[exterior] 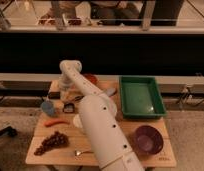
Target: Place eraser in metal cup
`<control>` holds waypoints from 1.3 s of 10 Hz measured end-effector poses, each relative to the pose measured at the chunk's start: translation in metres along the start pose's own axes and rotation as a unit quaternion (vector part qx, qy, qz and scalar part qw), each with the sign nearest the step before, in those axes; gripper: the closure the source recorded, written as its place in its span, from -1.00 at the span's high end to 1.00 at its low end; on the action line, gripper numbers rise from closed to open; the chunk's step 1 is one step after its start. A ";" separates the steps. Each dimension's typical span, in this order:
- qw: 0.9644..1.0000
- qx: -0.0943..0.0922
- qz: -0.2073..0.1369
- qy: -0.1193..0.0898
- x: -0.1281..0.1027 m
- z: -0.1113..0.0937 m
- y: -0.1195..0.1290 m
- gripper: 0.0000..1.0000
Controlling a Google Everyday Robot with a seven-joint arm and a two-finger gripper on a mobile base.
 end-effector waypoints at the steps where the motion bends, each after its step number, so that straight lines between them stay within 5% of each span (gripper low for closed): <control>1: 1.000 0.000 0.000 0.000 0.000 0.000 0.000 -0.37; 5: 1.000 0.000 0.000 0.000 0.000 0.000 0.000 -0.97; 11: 1.000 0.012 0.004 0.007 0.003 -0.005 0.000 -0.97; 13: 0.999 0.045 0.019 0.014 0.007 -0.027 0.001 -0.97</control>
